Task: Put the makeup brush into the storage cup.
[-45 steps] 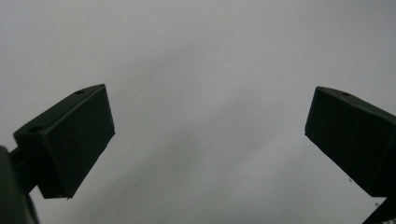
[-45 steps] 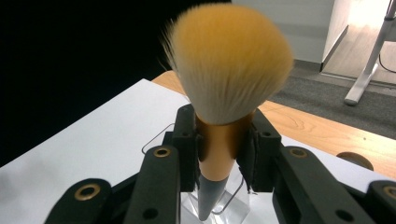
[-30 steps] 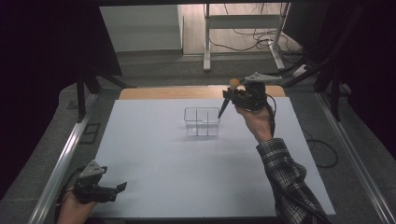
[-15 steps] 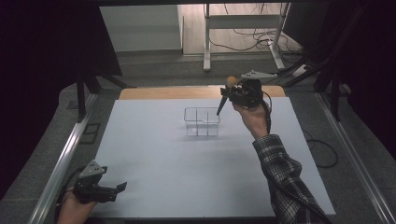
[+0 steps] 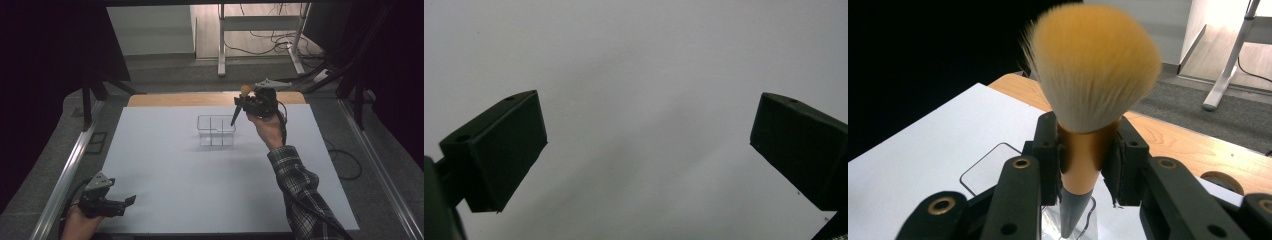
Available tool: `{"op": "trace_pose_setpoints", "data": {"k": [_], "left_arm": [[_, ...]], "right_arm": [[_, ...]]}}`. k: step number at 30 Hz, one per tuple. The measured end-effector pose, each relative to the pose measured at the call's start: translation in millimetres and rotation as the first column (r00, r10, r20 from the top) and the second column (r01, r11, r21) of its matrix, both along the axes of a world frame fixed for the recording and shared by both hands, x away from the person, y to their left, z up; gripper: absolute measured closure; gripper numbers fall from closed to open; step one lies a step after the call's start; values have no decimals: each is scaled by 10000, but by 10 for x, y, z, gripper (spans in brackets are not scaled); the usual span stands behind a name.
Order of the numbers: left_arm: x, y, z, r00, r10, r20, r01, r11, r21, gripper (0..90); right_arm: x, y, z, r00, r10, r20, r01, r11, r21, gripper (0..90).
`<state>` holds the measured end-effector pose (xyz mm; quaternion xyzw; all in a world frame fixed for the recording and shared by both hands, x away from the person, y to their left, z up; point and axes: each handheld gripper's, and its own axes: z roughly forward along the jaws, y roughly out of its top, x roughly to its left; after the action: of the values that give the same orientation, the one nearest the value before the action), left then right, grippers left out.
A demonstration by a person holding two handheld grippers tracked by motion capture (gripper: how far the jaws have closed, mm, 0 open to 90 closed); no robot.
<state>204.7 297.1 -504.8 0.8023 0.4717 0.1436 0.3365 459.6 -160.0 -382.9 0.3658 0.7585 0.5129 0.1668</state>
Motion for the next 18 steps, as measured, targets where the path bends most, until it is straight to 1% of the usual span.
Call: {"op": "trace_pose_setpoints", "data": {"k": [18], "left_arm": [[1, -8, -4, 10000, -31, -32, 32, 10000, 22, 21]], "right_arm": [[13, 92, -204, 9997, 55, -219, -57, 9999, -113, 697]]}}
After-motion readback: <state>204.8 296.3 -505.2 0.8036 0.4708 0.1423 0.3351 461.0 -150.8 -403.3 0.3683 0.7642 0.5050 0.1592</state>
